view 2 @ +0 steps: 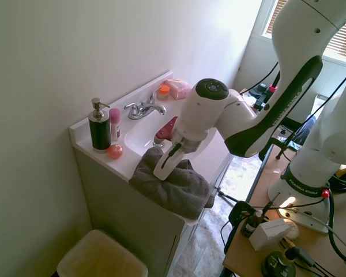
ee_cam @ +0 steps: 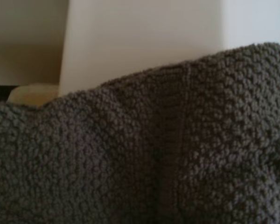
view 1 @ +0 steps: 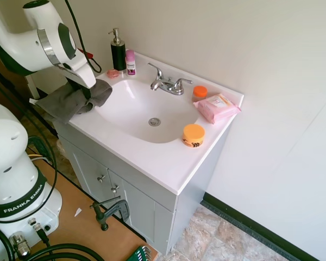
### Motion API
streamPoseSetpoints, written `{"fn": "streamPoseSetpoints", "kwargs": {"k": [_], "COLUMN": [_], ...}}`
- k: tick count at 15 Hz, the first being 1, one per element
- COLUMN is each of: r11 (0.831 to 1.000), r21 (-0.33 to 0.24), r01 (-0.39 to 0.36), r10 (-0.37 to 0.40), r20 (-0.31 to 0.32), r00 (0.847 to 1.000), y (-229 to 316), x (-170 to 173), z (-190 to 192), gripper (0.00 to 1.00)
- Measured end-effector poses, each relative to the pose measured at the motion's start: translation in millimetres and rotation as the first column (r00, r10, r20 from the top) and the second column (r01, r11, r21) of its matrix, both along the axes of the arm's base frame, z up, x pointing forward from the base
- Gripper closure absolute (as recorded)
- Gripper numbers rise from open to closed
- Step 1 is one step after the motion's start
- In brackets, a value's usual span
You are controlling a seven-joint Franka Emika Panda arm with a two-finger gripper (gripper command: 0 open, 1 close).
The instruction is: Clean the sink
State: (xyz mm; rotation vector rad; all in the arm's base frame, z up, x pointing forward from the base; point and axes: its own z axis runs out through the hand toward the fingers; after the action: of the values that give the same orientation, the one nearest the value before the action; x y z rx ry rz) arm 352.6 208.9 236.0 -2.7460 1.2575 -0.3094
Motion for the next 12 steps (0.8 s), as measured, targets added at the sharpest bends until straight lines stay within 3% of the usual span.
{"fn": "streamPoseSetpoints", "kwargs": {"k": [3, 6, 12], "r11": [0.990, 0.966, 0.899], "r21": [0.083, 0.149, 0.218], "r01": [0.117, 0.212, 0.379], "r10": [-0.115, -0.200, -0.324], "r20": [-0.030, -0.087, -0.248], "r00": [0.993, 0.976, 0.913], "y": [-21, -42, -129], "x": [21, 50, 85], "z": [1, 3, -3], "gripper": [1.00, 1.00, 1.00]}}
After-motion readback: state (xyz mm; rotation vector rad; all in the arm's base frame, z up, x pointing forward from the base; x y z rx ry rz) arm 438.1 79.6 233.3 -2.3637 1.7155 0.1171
